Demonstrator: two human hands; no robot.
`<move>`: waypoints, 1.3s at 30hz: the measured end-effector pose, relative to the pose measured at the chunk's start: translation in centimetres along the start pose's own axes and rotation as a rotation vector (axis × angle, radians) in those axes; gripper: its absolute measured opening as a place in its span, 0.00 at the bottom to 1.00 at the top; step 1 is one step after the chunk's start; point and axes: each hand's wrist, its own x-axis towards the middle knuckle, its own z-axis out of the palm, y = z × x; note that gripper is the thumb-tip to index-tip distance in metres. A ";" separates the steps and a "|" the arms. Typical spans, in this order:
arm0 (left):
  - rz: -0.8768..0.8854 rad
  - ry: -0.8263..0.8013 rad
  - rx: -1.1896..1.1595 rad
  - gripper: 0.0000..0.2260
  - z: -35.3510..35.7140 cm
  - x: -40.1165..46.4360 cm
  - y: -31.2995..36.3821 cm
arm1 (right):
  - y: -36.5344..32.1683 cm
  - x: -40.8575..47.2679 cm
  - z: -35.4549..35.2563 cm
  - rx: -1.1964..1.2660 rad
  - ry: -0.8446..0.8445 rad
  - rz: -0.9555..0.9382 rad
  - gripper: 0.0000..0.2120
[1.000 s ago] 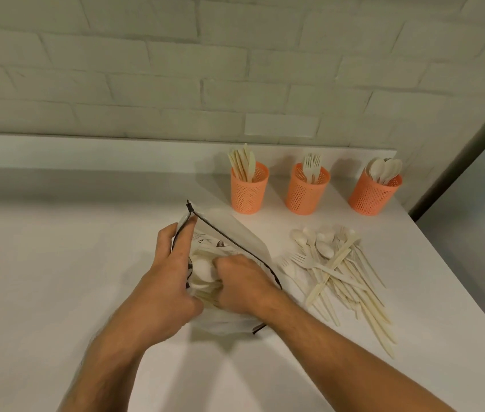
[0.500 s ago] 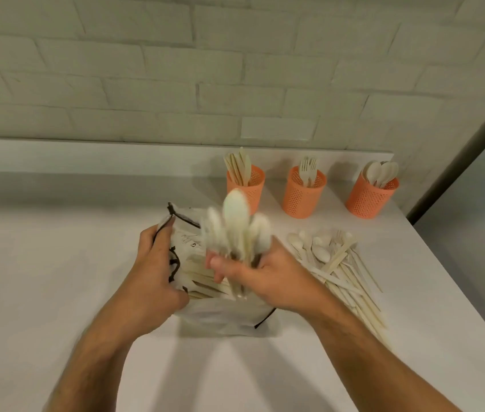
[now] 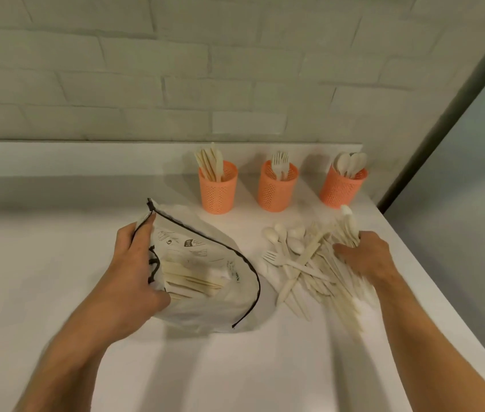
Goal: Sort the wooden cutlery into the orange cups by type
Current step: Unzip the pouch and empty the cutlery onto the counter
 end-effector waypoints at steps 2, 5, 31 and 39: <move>0.002 0.000 0.008 0.50 0.1 0.0 0.2 | 0.5 0.3 0.3 -0.085 -0.035 -0.002 0.21; -0.006 0.002 0.021 0.49 0.2 0.0 0.3 | 0.3 0.1 -0.3 -0.222 -0.099 0.018 0.35; -0.042 0.002 0.000 0.49 0.1 -1.0 0.4 | -5.2 0.7 -0.9 0.205 -0.099 -0.197 0.13; -0.029 0.006 0.038 0.49 0.3 -0.5 0.1 | -4.5 3.4 -1.1 -0.021 -0.313 -0.238 0.10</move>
